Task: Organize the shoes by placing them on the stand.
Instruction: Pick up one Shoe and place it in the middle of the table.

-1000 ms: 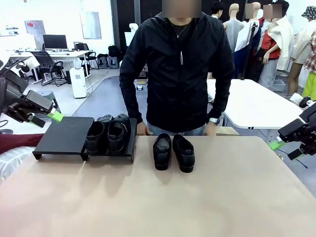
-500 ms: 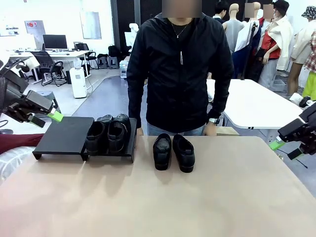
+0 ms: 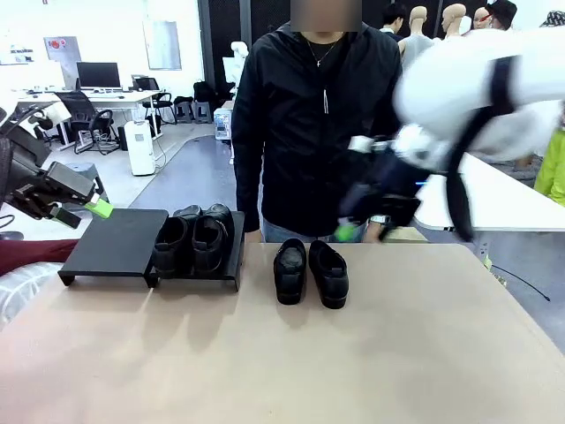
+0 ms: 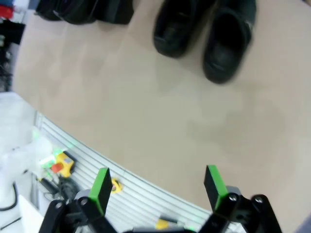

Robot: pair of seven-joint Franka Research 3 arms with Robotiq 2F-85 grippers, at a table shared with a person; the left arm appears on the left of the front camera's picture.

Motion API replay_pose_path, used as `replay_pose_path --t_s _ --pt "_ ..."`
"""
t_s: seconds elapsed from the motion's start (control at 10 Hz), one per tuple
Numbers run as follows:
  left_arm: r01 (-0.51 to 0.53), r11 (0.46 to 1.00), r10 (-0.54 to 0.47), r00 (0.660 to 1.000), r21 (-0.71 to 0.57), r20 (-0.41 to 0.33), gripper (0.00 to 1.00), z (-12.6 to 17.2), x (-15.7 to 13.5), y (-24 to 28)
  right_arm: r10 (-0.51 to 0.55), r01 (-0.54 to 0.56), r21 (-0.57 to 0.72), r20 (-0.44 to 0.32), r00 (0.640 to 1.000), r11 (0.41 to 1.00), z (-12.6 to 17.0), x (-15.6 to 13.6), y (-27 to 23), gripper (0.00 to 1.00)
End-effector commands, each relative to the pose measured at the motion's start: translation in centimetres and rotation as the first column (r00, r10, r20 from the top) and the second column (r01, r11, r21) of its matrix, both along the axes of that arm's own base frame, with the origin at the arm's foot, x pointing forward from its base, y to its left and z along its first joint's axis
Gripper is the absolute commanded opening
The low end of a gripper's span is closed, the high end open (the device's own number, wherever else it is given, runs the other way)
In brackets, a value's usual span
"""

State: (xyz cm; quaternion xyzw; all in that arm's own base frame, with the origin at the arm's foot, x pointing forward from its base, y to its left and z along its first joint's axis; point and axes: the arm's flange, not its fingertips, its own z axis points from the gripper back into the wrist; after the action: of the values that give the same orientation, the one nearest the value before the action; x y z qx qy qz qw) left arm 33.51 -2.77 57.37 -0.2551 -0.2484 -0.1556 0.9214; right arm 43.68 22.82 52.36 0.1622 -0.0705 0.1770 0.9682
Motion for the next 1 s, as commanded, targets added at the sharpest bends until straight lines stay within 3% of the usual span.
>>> replay_pose_path --t_s 0.0,0.2,0.3,0.5,0.6,0.8,0.9 --pt "0.001 1.000 -0.001 1.000 -0.006 -0.012 1.00 0.3 0.1 0.2 -0.052 0.054 -0.185 0.014 0.999 0.981 -2.7 5.1 4.0 1.00" --pt "0.001 1.000 -0.001 1.000 -0.006 -0.012 1.00 0.3 0.1 0.2 -0.141 0.158 -0.186 0.100 0.985 0.970 -3.1 4.2 4.0 1.00" --pt "0.001 1.000 -0.001 1.000 -0.006 -0.012 1.00 0.3 0.1 0.2 -0.021 0.024 -0.126 0.023 1.000 0.992 -4.1 3.7 5.9 1.00" --pt "0.001 1.000 -0.001 1.000 -0.006 -0.012 1.00 0.3 0.1 0.2 -0.021 0.024 -0.126 0.023 1.000 0.992 -4.1 3.7 5.9 1.00" --pt "0.001 1.000 -0.001 1.000 -0.006 -0.012 1.00 0.3 0.1 0.2 -0.058 0.064 -0.156 0.044 0.997 0.986 -4.8 4.6 5.9 1.00" --pt "0.001 1.000 -0.001 1.000 -0.006 -0.012 1.00 0.3 0.1 0.2 -0.046 0.046 -0.118 0.001 0.999 0.992 -7.2 9.8 8.3 1.00" --pt "0.001 1.000 -0.001 1.000 -0.006 -0.012 1.00 0.3 0.1 0.2 -0.100 0.096 -0.094 -0.038 0.994 0.991 -8.6 11.5 9.1 1.00"
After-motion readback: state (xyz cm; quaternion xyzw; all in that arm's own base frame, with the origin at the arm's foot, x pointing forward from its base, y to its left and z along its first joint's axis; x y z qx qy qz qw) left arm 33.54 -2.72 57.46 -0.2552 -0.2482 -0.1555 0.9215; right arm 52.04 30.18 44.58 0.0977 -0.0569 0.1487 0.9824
